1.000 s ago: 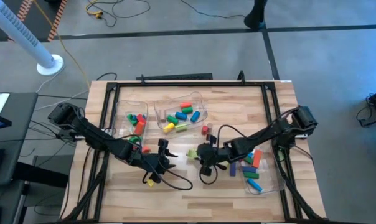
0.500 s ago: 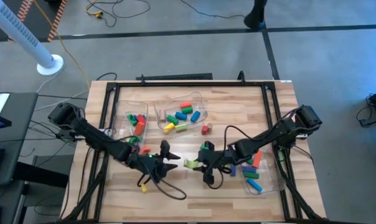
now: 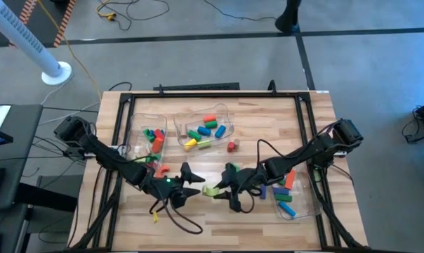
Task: Sort blocks by size
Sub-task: Put the light green arch block into the top transparent bin
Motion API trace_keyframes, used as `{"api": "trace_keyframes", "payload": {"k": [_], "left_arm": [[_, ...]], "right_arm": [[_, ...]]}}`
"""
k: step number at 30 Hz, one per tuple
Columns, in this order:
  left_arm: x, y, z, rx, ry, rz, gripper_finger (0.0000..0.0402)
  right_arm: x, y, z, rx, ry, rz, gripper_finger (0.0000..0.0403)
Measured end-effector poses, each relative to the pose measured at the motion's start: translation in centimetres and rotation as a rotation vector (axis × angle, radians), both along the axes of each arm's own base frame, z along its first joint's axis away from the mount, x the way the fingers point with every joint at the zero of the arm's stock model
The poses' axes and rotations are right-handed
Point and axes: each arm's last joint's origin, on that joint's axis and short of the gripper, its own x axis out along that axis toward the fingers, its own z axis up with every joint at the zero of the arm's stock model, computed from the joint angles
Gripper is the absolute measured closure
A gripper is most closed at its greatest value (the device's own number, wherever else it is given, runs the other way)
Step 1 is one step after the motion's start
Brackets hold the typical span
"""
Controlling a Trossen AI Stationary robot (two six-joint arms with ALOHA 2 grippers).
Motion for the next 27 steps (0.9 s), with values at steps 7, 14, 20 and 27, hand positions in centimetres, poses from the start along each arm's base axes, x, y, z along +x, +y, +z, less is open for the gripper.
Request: {"api": "trace_keyframes", "payload": {"k": [7,14,20,27], "left_arm": [[0.0,-0.5,0.5,0.033,-0.040,-0.042,0.0134],[-0.1,-1.0,1.0,0.016,-0.091,-0.063,0.0151],[-0.2,-1.3,1.3,0.042,-0.123,-0.057,0.0189],[-0.2,-1.3,1.3,0.053,-0.121,-0.056,0.0232]], "right_arm": [[0.6,0.1,1.2,0.016,-0.059,0.018,0.0230],[1.1,0.2,2.5,0.000,-0.106,0.033,0.0230],[1.2,0.0,2.6,0.001,-0.107,0.028,0.0230],[1.2,0.0,2.6,0.004,-0.108,0.025,0.0230]]}}
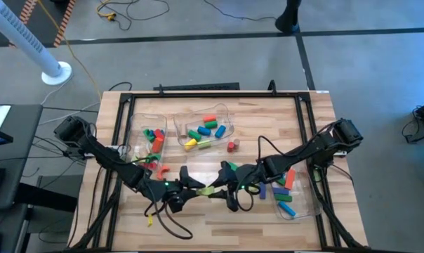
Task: Sort blocks by size
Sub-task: Put the light green arch block into the top transparent bin
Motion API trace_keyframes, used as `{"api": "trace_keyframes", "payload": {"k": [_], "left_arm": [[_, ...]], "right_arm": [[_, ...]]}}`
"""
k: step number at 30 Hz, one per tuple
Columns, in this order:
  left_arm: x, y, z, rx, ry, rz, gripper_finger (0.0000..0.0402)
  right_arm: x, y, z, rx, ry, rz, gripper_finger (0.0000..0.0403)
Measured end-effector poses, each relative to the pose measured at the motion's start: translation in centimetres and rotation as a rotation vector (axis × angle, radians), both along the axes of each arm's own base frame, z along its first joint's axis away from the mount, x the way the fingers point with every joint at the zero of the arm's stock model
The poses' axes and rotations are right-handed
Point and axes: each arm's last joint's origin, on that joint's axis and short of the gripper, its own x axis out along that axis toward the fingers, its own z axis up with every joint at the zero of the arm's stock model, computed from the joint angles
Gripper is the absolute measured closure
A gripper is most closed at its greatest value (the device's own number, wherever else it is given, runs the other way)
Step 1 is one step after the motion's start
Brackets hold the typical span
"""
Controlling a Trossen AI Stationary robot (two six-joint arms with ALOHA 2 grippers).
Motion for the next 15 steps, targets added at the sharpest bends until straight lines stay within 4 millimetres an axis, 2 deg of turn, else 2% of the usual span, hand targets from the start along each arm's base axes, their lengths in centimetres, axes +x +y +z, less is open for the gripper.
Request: {"api": "trace_keyframes", "payload": {"k": [6,15], "left_arm": [[-0.01,0.00,-0.02,0.006,0.002,-0.001,0.0253],[-0.03,0.03,-0.02,0.006,-0.001,0.016,0.0257]], "right_arm": [[0.00,0.01,0.01,0.007,0.001,-0.001,0.0229],[-0.02,0.06,0.01,-0.003,-0.002,0.003,0.0219]]}}
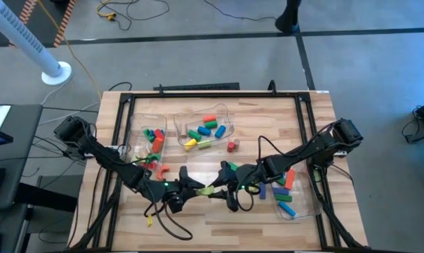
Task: Sort blocks by size
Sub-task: Put the light green arch block into the top transparent bin
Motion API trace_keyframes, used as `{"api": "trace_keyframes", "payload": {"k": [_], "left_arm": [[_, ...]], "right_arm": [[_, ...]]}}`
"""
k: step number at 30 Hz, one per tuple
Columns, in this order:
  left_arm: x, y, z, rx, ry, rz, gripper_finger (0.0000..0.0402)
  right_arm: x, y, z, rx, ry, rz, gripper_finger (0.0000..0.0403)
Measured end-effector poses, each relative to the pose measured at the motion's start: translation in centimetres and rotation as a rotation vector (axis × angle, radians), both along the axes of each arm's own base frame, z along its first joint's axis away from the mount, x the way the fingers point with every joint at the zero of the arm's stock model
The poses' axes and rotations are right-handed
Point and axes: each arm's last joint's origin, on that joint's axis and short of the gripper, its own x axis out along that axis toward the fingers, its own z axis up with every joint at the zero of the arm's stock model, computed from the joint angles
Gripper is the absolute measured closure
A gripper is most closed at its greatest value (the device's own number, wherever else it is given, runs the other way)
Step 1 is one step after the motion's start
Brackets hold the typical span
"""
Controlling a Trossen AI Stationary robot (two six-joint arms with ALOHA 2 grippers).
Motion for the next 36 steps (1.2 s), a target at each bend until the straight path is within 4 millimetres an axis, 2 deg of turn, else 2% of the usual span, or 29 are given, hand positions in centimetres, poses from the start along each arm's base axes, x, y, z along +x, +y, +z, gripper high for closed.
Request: {"api": "trace_keyframes", "payload": {"k": [10,15,20,23,28,36], "left_arm": [[-0.3,-0.4,-0.1,0.013,0.004,0.029,0.0258],[-0.6,-0.3,-0.5,0.060,0.036,0.092,0.0258],[-1.0,0.3,-1.2,0.116,0.068,0.265,0.0258],[-1.3,1.3,-1.5,0.123,0.084,0.391,0.0258],[-2.4,4.5,-0.9,-0.001,0.119,0.552,0.0258],[-6.6,9.6,1.8,-0.275,0.109,0.766,0.0258]], "right_arm": [[-0.2,0.2,-0.2,-0.023,0.012,0.009,0.0134],[-0.3,0.1,-0.6,-0.041,0.061,0.006,0.0121],[-0.6,0.2,-1.0,-0.055,0.107,0.008,0.0121],[-0.7,0.3,-1.2,-0.060,0.119,0.012,0.0121],[-0.9,0.5,-1.4,-0.072,0.146,0.019,0.0121],[-1.3,1.0,-1.6,-0.090,0.169,0.024,0.0121]]}}
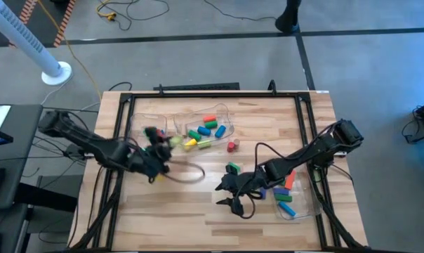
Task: Sort blocks by size
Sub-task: Put the light green arch block into the top transparent bin
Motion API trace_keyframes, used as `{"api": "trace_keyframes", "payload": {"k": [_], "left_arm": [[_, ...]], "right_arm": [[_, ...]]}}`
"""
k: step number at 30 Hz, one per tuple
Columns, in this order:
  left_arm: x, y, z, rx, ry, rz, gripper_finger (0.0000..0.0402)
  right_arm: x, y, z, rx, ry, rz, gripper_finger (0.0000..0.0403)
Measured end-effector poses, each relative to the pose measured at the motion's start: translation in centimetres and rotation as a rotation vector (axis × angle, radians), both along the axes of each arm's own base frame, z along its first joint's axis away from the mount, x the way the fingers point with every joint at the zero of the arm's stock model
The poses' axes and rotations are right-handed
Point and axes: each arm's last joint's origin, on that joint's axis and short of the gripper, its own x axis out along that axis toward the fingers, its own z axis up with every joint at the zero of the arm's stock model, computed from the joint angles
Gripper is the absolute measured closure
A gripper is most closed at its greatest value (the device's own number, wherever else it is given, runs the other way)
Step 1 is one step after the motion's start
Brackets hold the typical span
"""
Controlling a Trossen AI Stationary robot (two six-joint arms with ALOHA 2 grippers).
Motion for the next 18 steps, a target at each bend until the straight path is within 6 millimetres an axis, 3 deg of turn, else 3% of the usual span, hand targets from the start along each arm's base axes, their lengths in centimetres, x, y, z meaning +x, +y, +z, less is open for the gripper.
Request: {"api": "trace_keyframes", "payload": {"k": [8,18], "left_arm": [[-4.0,3.4,1.0,-0.304,-0.034,0.171,0.0258],[-6.2,4.9,0.0,-0.428,0.068,0.388,0.0258]], "right_arm": [[-0.2,0.3,-0.1,-0.021,0.003,-0.001,0.0121],[-0.4,0.6,-0.2,-0.038,0.012,-0.003,0.0121]]}}
